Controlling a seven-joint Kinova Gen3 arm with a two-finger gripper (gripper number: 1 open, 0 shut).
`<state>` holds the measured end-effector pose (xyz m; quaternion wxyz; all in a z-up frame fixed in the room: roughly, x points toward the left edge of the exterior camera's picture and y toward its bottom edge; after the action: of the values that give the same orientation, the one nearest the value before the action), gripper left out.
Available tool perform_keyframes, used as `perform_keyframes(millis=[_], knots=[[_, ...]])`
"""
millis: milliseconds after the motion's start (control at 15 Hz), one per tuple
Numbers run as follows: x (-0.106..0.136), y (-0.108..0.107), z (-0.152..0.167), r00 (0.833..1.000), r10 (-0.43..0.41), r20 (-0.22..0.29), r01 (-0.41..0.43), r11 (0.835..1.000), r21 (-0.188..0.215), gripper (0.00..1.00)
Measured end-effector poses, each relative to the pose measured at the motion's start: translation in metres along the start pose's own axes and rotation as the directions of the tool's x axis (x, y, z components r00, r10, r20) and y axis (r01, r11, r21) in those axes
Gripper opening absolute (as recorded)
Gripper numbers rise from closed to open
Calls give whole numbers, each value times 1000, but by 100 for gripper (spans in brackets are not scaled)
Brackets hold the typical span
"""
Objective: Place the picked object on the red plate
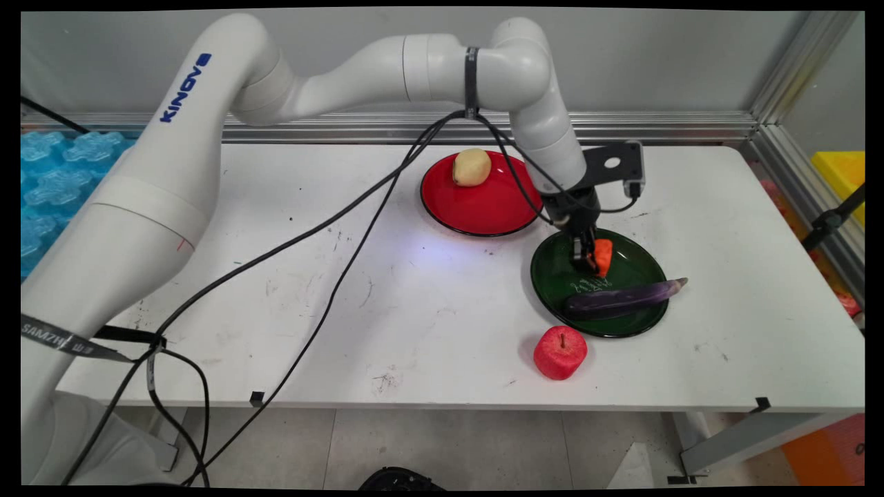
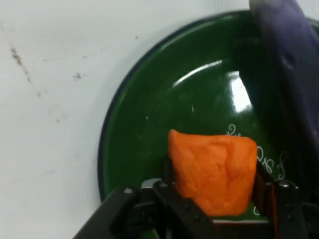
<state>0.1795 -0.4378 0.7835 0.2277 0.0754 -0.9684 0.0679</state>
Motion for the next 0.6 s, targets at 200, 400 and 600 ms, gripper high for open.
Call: perform_keyframes(millis=[200, 400, 600], knots=[[4, -6, -15, 1000, -28, -14, 28, 1000, 11, 0], [5, -12, -37, 998, -64, -19, 65, 997, 30, 0], [-4, -19, -60, 994, -105, -4, 105, 993, 53, 0]])
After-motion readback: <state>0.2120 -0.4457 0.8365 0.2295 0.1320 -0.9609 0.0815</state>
